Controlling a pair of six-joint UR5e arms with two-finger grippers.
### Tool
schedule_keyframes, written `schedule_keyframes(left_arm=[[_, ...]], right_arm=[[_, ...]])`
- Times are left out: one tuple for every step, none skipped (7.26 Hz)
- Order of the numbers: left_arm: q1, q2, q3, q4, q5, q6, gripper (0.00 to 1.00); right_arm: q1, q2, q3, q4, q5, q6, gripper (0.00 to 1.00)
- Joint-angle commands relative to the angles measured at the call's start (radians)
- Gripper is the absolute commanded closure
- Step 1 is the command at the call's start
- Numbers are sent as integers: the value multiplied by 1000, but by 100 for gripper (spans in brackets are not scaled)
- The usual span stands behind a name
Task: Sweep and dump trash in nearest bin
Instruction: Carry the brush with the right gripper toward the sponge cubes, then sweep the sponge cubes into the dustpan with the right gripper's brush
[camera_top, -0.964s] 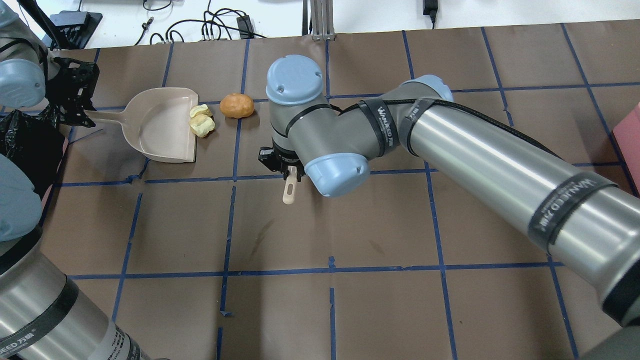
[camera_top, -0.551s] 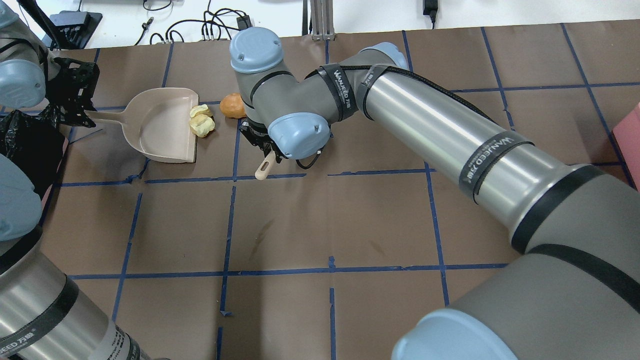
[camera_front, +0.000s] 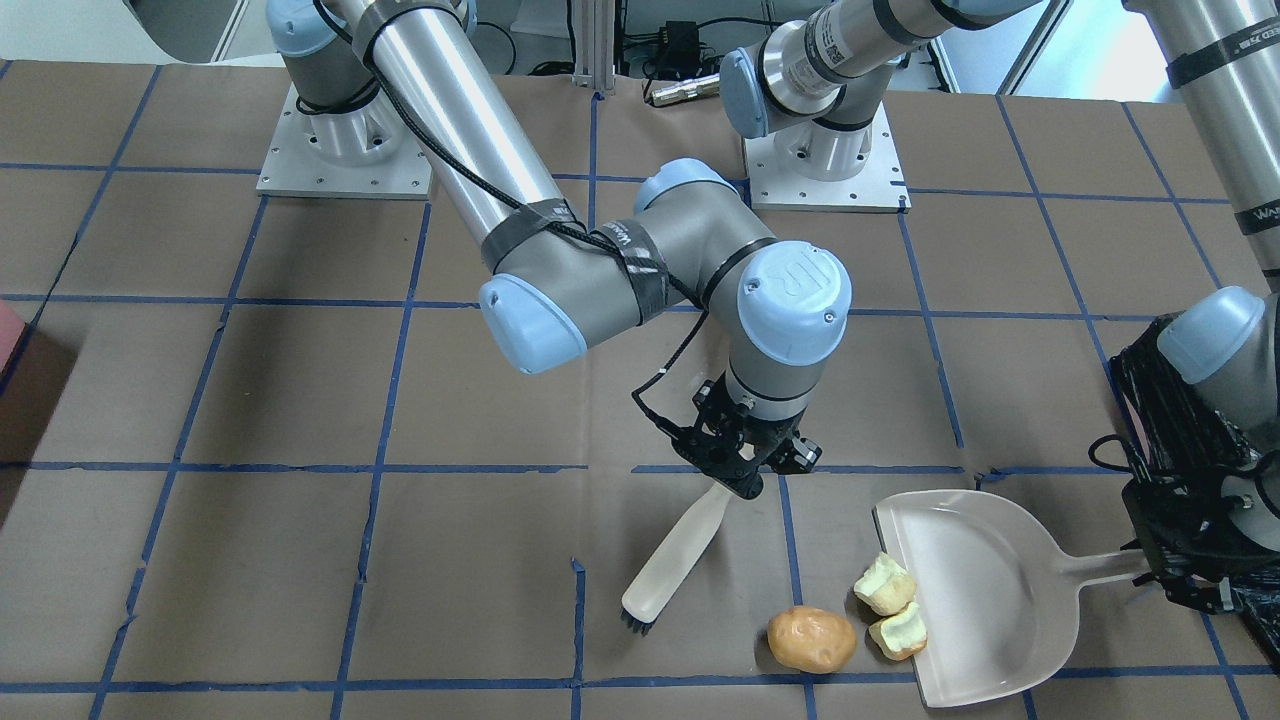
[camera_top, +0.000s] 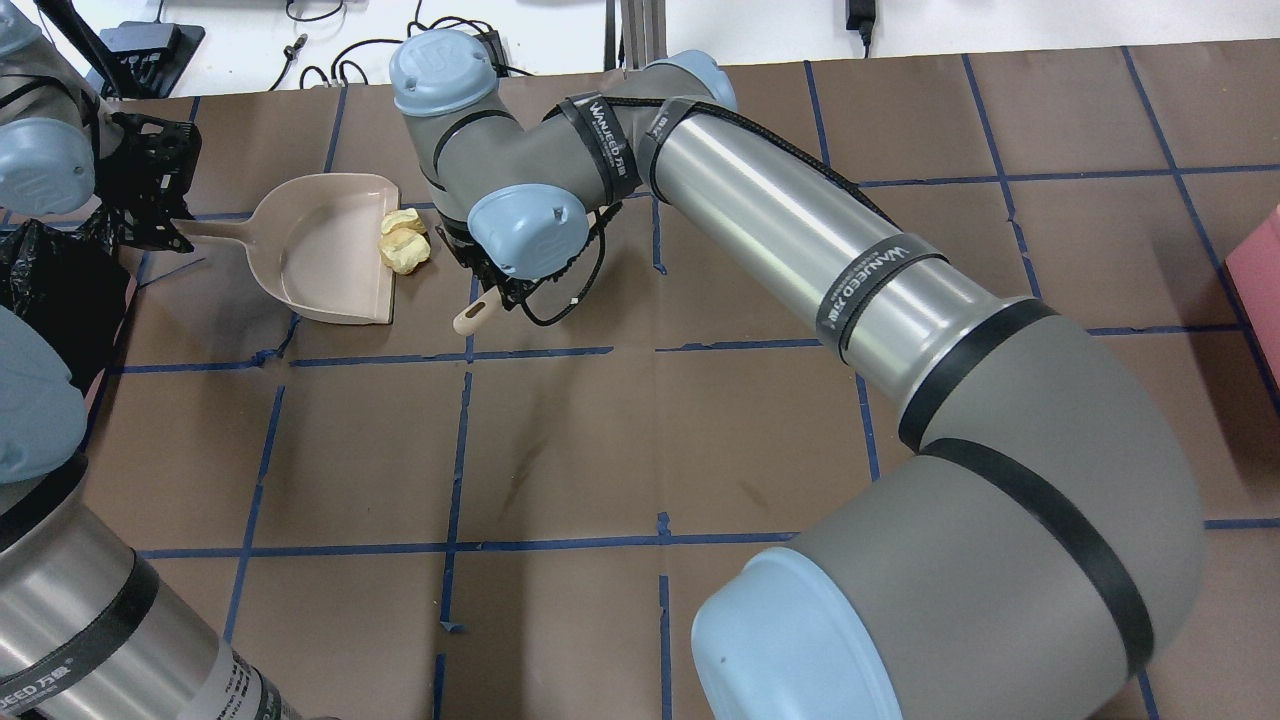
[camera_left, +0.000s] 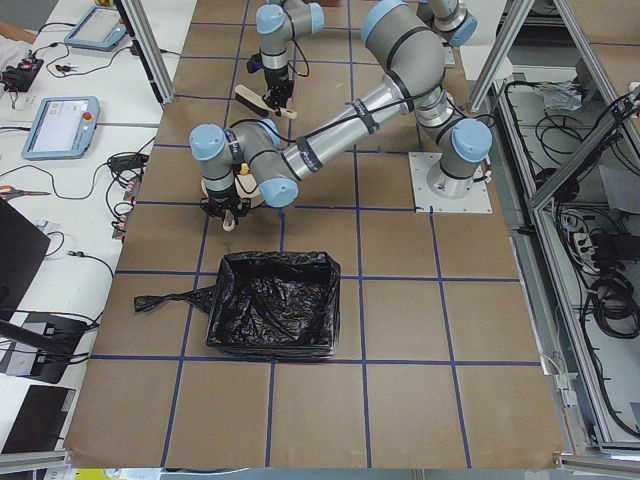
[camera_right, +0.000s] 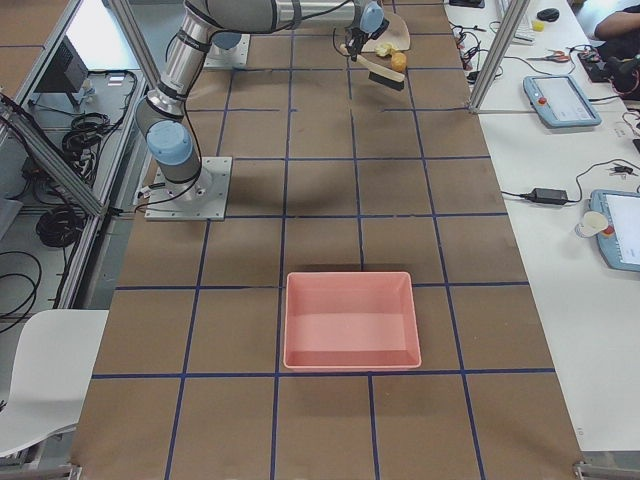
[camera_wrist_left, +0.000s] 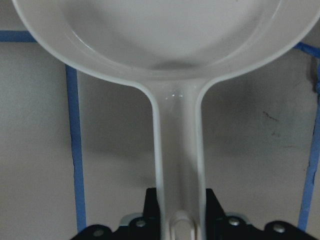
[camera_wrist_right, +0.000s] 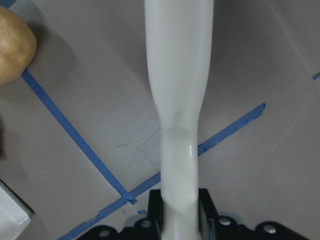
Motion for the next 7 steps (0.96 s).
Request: schedule_keyframes(left_arm=[[-1, 0, 0, 3, 0, -5, 95], [-1, 0, 0, 2, 0, -5, 95], [-1, 0, 0, 0, 0, -8, 95], [-1, 0, 0, -3, 0, -23, 95], [-1, 0, 0, -3, 0, -24, 95], [-1, 0, 0, -3, 0, -24, 95], [-1, 0, 0, -4, 0, -40, 95]], right_arm=[[12, 67, -102, 37, 0, 63, 97], [11, 79, -113, 38, 6, 61, 97], [11, 110, -148, 38, 8, 46, 97], [11, 157, -210, 38, 28, 25, 97], [12, 191, -249, 41, 36, -12, 97], [12, 193, -251, 41, 74, -87, 97], [12, 193, -251, 42, 112, -188, 97]])
